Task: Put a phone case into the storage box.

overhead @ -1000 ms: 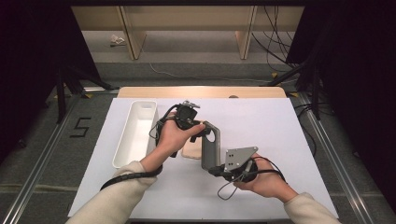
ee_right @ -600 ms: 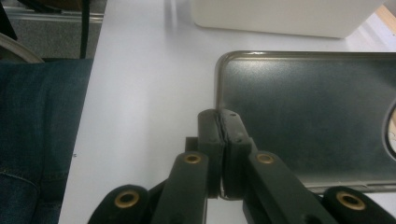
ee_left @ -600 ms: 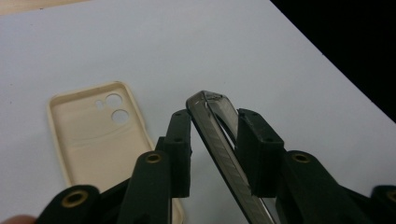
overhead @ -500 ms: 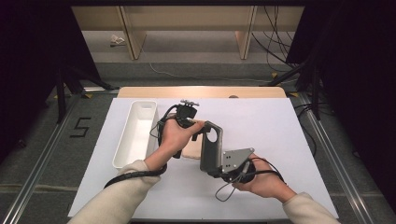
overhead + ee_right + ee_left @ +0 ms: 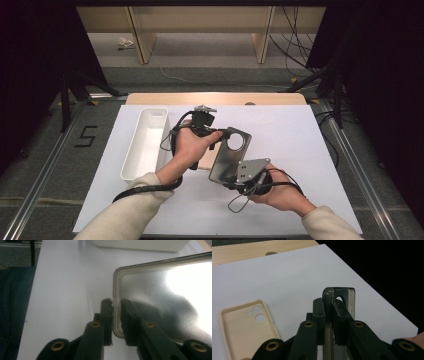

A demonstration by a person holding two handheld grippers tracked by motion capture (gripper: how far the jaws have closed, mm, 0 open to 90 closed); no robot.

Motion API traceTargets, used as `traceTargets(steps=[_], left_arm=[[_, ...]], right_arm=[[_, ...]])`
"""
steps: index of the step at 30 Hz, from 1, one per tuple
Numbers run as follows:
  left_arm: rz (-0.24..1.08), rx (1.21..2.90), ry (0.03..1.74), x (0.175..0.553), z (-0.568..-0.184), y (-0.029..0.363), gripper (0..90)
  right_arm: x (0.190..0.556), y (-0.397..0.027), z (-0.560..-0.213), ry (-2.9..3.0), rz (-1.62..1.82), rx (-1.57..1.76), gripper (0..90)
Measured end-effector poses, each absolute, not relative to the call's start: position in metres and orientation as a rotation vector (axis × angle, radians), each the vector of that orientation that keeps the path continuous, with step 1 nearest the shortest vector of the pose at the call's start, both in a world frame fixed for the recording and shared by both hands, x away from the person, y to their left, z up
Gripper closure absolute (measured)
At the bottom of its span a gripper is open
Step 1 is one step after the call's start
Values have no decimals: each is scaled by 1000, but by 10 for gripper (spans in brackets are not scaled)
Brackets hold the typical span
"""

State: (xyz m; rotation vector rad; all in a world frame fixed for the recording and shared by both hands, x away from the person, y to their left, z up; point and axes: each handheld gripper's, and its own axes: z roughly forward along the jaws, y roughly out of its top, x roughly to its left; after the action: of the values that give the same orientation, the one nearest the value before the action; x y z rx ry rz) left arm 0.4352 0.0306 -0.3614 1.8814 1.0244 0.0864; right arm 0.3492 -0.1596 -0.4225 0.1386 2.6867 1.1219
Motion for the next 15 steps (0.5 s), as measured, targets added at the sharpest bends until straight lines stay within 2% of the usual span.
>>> traceTargets(steps=[7, 15], left_arm=[[166, 1855, 968, 433, -359, 36, 816], [201, 1837, 934, 432, -359, 47, 816]], right_arm=[[354, -167, -419, 2607, 1175, 307, 528], [357, -173, -418, 2570, 1201, 419, 405]])
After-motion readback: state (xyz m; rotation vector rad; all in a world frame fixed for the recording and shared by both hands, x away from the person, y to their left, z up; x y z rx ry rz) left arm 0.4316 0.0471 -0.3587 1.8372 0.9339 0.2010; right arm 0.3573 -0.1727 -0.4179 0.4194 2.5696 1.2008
